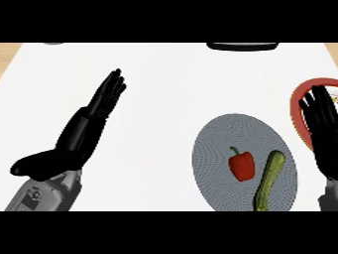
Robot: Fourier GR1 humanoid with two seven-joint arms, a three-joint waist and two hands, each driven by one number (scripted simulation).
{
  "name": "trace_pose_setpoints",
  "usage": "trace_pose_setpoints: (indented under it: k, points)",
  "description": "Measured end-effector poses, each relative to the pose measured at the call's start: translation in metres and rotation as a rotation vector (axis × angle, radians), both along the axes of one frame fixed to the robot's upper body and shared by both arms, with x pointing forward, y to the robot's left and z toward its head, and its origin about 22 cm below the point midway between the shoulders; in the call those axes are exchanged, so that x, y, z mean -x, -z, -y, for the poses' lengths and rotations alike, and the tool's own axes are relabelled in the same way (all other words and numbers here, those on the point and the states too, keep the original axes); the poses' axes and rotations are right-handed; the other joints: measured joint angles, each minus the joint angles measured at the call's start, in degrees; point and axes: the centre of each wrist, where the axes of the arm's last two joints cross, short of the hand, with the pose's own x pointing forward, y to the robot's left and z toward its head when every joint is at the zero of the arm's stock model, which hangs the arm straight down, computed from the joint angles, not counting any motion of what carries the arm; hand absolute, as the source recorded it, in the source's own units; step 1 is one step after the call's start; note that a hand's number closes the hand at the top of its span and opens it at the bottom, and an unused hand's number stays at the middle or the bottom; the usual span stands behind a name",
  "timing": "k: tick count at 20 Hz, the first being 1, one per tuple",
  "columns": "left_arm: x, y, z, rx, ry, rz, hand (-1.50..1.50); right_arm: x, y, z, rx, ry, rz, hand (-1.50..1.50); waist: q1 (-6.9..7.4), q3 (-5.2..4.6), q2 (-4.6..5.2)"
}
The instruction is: Pick the bell pepper from the placemat and place it in the plate
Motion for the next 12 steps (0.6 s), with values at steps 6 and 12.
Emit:
trace_pose_setpoints:
  k: [6, 12]
  points:
    - [-0.006, 0.027, -0.043, -0.083, -0.198, -0.176, 0.00, -0.025, -0.010, -0.015, 0.038, -0.386, 0.043, 1.50, 2.01, -0.45, 0.48]
    - [-0.002, 0.054, -0.077, -0.111, -0.338, -0.353, 0.00, -0.032, 0.000, 0.018, 0.236, -0.416, 0.205, -1.50, 1.48, -0.74, 0.42]
